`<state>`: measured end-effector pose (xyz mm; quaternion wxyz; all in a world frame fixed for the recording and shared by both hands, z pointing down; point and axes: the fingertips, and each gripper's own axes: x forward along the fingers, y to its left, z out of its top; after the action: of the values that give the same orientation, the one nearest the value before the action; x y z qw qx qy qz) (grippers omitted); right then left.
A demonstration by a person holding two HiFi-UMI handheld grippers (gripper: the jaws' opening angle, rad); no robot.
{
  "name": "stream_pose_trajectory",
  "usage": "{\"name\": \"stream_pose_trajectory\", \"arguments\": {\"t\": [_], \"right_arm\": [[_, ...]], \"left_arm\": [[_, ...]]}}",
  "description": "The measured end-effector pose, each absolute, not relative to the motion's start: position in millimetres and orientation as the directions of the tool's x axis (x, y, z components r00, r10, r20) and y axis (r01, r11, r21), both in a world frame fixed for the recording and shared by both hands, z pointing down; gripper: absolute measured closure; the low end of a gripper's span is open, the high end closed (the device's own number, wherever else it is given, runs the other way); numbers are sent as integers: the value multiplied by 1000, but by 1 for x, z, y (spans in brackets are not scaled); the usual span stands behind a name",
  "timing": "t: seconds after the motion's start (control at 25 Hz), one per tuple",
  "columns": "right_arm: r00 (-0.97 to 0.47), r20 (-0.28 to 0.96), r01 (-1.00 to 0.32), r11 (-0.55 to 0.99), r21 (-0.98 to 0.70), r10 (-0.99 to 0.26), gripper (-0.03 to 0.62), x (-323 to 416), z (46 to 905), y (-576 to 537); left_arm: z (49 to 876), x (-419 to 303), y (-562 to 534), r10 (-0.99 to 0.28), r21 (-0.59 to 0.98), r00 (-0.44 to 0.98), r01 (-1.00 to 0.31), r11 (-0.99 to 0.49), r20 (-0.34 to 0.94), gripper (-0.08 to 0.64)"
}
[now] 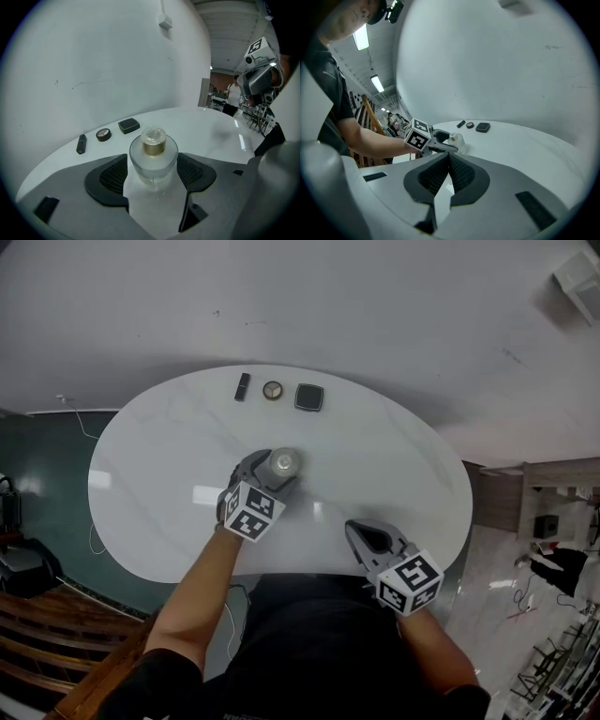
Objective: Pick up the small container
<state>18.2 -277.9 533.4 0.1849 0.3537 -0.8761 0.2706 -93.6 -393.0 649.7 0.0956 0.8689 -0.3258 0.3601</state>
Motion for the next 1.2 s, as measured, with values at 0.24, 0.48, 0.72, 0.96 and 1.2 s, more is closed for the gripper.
{"name": "stream_pose_trajectory", "arguments": {"t": [0.24, 0.48, 0.72, 0.96, 1.2], "right_arm": [[-663, 524, -739, 577, -347, -534, 598, 28, 538, -285], [-648, 529, -755, 555, -349, -548, 598, 38, 540, -292], [-651, 534, -749, 571, -336, -540, 598, 40, 541, -293], [-640, 541, -760, 554, -340, -545, 598, 46, 545, -294], [-635, 542, -765, 546, -342, -551, 598, 51, 546, -295]], "left_arm": [[662, -81, -402, -475, -49, 545, -619, -784, 691, 229], [670, -73, -409, -460, -42, 556, -605, -795, 692, 225], [673, -67, -414, -459, -45, 564, -597, -801, 687, 222], [679, -59, -419, -448, -49, 567, -581, -812, 691, 220], [679, -55, -424, -464, -53, 570, -592, -804, 678, 218]]}}
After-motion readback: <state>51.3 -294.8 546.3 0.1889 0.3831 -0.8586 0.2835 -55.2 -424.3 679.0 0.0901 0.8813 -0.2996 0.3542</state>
